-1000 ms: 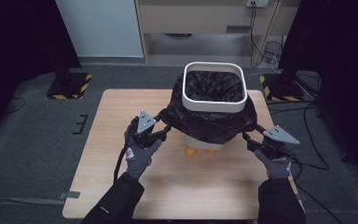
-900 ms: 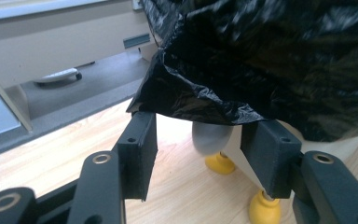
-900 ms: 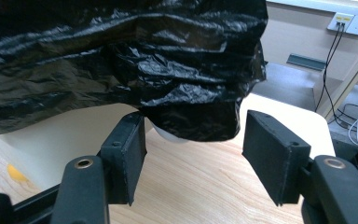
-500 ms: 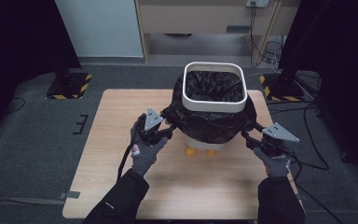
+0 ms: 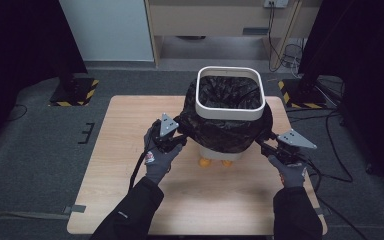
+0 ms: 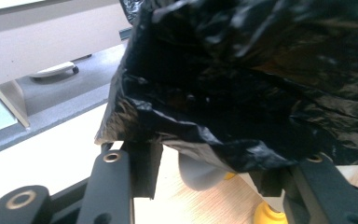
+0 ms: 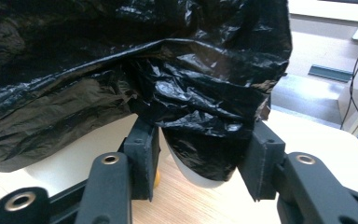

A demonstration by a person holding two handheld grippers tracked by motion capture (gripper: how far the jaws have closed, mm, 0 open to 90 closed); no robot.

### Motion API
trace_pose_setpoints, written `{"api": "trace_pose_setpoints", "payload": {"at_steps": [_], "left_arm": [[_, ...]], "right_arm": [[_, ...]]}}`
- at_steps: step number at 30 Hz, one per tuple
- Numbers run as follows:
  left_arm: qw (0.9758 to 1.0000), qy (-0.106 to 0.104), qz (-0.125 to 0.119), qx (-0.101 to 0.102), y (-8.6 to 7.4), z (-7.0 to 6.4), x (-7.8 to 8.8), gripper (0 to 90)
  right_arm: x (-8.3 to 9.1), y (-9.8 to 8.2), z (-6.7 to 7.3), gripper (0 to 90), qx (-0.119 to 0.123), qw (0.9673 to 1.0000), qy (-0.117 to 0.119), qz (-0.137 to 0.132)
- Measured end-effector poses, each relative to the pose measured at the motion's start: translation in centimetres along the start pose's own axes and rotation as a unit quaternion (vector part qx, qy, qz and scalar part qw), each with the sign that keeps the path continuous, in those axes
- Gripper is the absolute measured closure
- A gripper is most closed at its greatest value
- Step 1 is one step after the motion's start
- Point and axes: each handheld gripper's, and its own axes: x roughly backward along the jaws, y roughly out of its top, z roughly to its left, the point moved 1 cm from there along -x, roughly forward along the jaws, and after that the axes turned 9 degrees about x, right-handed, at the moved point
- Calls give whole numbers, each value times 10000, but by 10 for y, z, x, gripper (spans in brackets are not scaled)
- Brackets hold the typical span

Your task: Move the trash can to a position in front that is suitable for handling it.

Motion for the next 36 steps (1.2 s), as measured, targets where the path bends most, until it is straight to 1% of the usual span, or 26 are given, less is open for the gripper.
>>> {"api": "trace_pose_setpoints", "payload": {"at_steps": [3,6,7,8,13,14,16,18,22,23,24,25,26,29,30,32,33,34,35,36], "left_arm": [[10000,-35,-5,-47,0,-1,0,566],[10000,-61,4,-27,0,-2,0,623],[10000,-67,13,-26,0,-2,0,625],[10000,-80,18,-22,0,-3,1,629],[9999,-118,31,-6,1,-3,3,643],[9999,-118,31,-6,1,-3,3,644],[9999,-119,33,-9,1,-3,4,646],[9999,-113,31,-5,1,-3,5,647],[9999,-117,24,58,2,-2,8,647],[9999,-113,5,79,0,0,10,647],[9999,-113,5,79,0,0,10,647],[9999,-114,-18,106,-1,2,14,647],[9999,-114,-27,126,-2,3,16,647],[9998,-101,-57,166,-6,6,24,647],[9998,-97,-62,180,-7,7,26,647],[9997,-89,-75,194,-9,8,32,647],[9997,-76,-76,200,-10,9,34,647],[9997,-65,-77,216,-11,10,37,647],[9997,-62,-70,240,-12,11,39,647],[9996,-47,-75,263,-12,12,42,647]], "right_arm": [[-2,0,1,571,8,10000,37,-39],[-2,-1,1,588,3,10000,61,-77],[-2,-1,1,591,14,9999,72,-88],[-1,-2,2,595,-44,9999,85,-90],[0,-4,3,626,-34,9998,145,-158],[0,-4,5,630,-75,9997,144,-170],[0,-4,5,637,-23,9997,161,-175],[2,-3,5,643,-45,9997,183,-168],[3,-2,9,648,1,9996,226,-194],[4,-1,10,649,-35,9995,260,-177],[4,-1,12,650,8,9994,277,-184],[4,0,14,651,-15,9994,304,-173],[4,0,15,652,53,9993,328,-166],[5,2,22,653,44,9990,398,-179],[5,3,23,653,117,9989,422,-179],[5,5,28,654,68,9988,455,-178],[6,5,30,654,114,9986,480,-169],[6,6,33,654,59,9986,499,-178],[5,7,35,655,75,9985,515,-189],[6,7,37,655,144,9983,540,-175]]}}
